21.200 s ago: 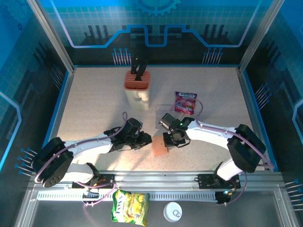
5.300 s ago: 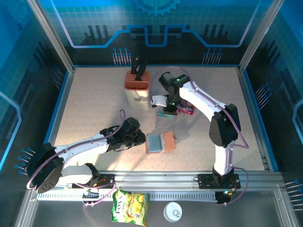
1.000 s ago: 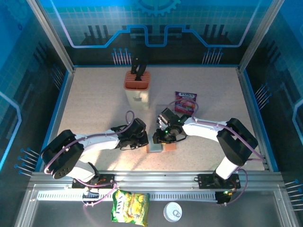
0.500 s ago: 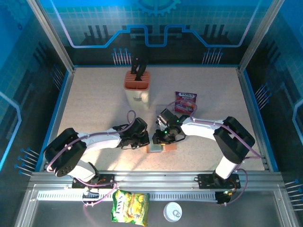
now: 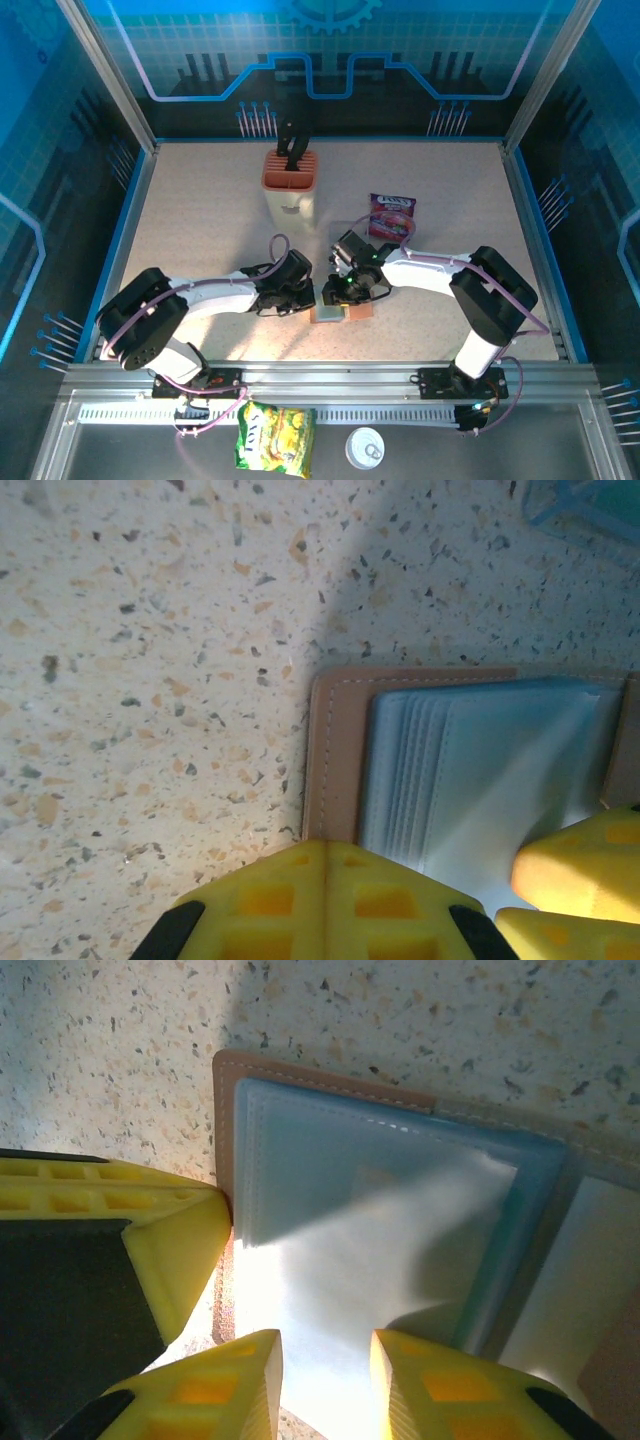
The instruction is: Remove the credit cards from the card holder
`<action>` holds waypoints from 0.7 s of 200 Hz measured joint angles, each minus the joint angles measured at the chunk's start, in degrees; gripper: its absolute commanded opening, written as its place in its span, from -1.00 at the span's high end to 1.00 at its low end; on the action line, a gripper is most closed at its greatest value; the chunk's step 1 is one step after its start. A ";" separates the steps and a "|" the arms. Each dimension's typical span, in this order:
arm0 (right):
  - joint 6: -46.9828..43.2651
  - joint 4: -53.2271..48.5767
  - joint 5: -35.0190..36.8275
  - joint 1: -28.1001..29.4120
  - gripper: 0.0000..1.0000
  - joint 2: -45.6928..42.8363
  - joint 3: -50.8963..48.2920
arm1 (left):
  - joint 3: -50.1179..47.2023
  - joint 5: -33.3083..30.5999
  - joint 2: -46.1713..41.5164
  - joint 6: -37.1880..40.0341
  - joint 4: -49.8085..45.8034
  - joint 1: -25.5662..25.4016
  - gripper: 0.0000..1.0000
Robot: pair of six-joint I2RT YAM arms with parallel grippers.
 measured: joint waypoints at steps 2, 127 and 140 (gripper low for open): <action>0.02 -0.02 0.07 0.00 0.41 -0.02 0.00 | 0.00 0.00 0.00 0.00 0.04 0.00 0.99; 0.02 0.83 0.22 -2.73 0.42 -3.67 -5.95 | -0.22 1.01 0.04 0.00 0.50 0.79 0.99; 0.04 1.73 -0.61 -3.15 0.41 -3.67 -6.51 | -0.22 1.07 0.02 0.00 0.50 0.81 0.99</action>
